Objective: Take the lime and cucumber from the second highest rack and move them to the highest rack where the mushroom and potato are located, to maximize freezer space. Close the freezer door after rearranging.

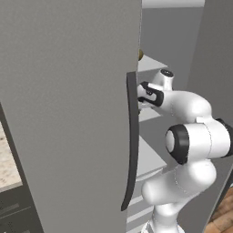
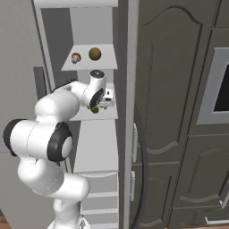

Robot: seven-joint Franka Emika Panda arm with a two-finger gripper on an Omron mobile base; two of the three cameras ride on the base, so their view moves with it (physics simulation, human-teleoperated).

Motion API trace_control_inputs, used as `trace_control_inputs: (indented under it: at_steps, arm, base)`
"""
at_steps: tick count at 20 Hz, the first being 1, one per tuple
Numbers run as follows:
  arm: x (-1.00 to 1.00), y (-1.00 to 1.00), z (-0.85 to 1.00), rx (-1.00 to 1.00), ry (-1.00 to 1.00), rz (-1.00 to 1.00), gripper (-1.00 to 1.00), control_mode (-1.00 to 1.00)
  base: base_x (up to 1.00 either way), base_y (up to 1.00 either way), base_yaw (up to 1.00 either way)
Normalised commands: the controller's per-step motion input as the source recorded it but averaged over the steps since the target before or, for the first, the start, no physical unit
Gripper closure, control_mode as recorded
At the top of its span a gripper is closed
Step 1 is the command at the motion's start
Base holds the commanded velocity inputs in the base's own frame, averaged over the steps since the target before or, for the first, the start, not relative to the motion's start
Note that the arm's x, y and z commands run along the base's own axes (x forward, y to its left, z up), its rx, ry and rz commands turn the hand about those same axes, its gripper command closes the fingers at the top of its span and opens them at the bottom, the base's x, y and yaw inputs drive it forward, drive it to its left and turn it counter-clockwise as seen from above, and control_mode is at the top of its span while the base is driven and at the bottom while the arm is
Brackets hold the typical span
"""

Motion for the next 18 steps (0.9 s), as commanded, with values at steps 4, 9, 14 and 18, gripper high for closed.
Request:
trace_control_inputs:
  at_steps: [4,9,14,18]
  arm:
    - [0.43,0.12,-0.22,0.0,0.0,0.0,-1.0,-1.0]
    - [0.43,0.11,-0.19,0.0,0.0,0.0,-1.0,-1.0]
    - [0.38,0.07,-0.16,0.0,0.0,0.0,-1.0,-1.0]
    - [0.28,0.08,-0.19,0.0,0.0,0.0,-1.0,-1.0]
  base:
    - [0.0,0.0,0.0]
    - [0.0,0.0,0.0]
    - [0.0,0.0,0.0]
    - [0.0,0.0,0.0]
